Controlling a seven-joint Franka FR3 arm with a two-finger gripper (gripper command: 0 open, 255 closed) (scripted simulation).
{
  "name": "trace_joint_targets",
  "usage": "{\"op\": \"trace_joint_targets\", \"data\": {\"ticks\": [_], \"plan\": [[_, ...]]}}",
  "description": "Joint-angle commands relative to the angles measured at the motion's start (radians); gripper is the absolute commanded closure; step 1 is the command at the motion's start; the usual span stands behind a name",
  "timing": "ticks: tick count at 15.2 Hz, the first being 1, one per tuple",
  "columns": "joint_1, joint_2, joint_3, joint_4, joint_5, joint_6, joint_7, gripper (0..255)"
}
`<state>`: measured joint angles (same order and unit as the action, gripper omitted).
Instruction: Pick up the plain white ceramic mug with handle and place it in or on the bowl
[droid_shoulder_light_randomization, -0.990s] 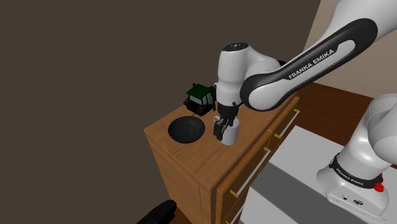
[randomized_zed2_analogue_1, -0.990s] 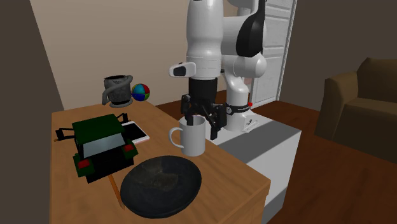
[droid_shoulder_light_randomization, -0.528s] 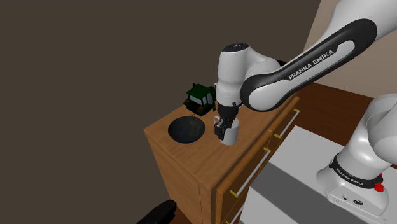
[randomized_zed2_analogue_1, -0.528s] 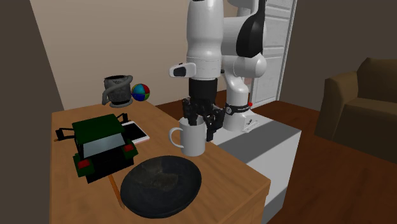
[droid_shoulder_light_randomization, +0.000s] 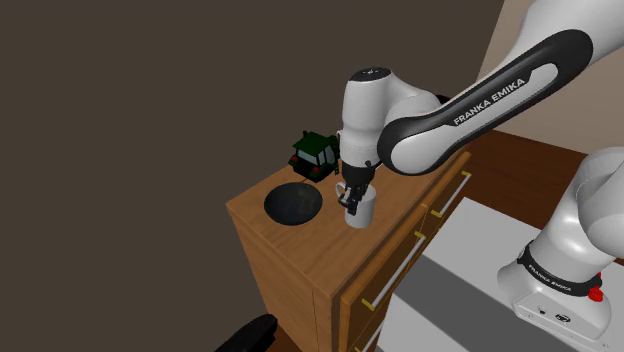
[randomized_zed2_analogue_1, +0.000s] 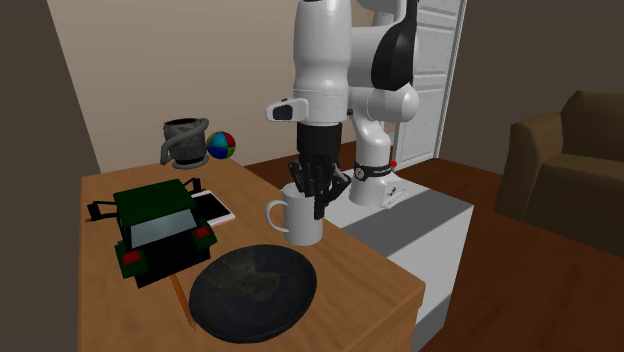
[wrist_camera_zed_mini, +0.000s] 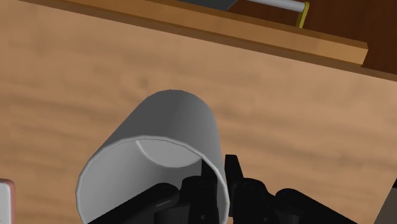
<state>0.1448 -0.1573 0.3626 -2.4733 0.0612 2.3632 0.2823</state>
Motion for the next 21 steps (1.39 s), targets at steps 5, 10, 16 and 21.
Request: {"op": "trace_joint_targets", "data": {"ticks": [5, 10, 16, 21], "plan": [[0.002, -0.037, -0.006, 0.024, 0.013, -0.059, -0.011, 255], [0.005, -0.077, -0.014, 0.058, 0.024, -0.133, -0.021, 255], [0.006, -0.116, -0.023, 0.107, 0.032, -0.220, -0.030, 255], [0.006, -0.142, -0.030, 0.153, 0.036, -0.291, -0.034, 255]]}}
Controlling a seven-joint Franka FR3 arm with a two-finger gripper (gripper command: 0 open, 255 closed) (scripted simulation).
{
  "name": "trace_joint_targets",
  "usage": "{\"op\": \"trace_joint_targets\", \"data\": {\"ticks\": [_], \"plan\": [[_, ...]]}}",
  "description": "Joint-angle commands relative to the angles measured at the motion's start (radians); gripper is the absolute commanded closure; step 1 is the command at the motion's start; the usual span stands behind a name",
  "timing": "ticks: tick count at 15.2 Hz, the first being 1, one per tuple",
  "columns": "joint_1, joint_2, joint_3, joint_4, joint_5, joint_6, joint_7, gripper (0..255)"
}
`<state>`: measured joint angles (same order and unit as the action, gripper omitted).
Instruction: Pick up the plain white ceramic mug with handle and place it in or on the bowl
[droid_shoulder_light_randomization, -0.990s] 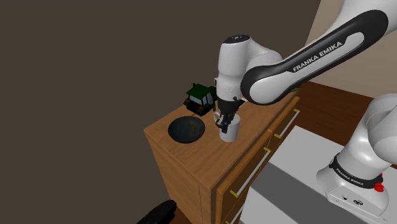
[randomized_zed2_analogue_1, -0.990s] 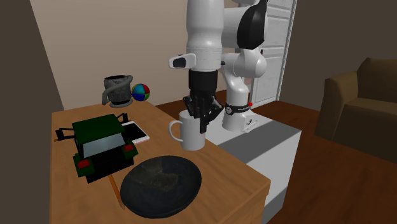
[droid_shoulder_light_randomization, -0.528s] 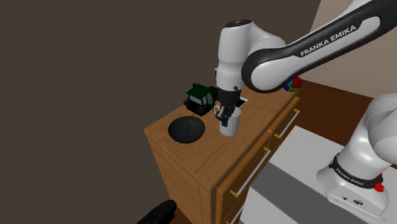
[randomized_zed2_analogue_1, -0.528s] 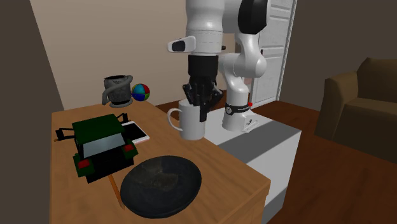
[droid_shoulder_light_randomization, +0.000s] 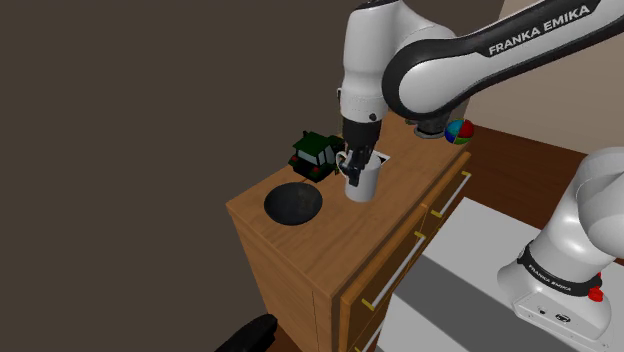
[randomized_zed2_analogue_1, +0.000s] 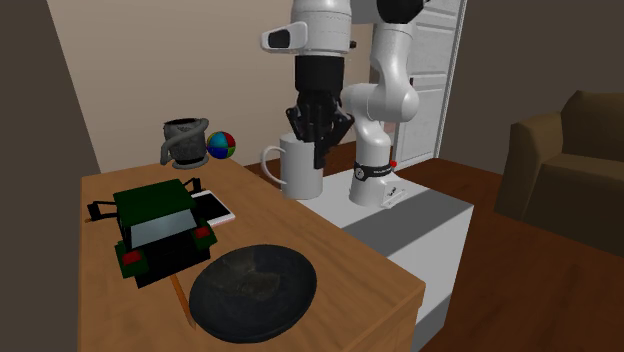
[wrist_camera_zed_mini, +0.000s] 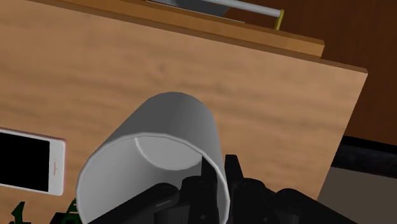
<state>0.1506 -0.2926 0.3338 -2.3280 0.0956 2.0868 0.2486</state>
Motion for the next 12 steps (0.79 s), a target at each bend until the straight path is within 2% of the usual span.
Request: {"op": "trace_joint_targets", "data": {"ticks": [1, 3, 8, 12], "plan": [[0.000, -0.011, -0.003, 0.018, 0.002, -0.028, -0.001, 255], [0.000, -0.018, -0.005, 0.038, 0.002, -0.056, -0.003, 255], [-0.014, 0.186, 0.030, 0.261, -0.068, -0.083, 0.060, 255], [-0.006, 0.353, 0.047, 0.464, -0.134, -0.130, 0.112, 255]]}}
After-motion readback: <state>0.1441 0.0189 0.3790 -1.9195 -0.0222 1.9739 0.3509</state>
